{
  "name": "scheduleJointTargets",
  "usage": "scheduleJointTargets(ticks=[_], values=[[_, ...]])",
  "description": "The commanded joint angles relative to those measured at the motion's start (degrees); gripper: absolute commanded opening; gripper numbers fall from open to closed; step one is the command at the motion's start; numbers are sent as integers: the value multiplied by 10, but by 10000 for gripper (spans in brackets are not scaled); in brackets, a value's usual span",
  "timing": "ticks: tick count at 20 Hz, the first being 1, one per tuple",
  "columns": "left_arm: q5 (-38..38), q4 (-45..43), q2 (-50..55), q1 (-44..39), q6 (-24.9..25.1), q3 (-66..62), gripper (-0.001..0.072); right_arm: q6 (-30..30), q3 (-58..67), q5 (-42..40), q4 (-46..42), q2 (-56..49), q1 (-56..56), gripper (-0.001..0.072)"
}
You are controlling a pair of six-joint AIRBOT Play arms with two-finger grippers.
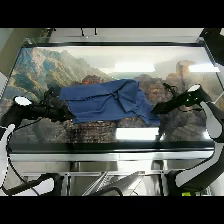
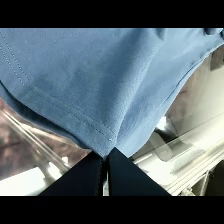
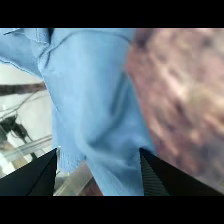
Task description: Fold the shirts.
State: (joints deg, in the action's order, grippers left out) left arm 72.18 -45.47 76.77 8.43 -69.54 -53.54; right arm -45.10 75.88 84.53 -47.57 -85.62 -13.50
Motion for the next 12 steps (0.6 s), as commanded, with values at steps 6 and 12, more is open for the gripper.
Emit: scheduleJointTargets(ticks=[6, 12], values=[[-3, 0, 0, 1, 2, 0, 15, -2, -3, -16, 41, -11, 30, 190], [29, 2, -1, 1, 10, -6, 15, -8, -2, 36, 130, 9, 28, 22]])
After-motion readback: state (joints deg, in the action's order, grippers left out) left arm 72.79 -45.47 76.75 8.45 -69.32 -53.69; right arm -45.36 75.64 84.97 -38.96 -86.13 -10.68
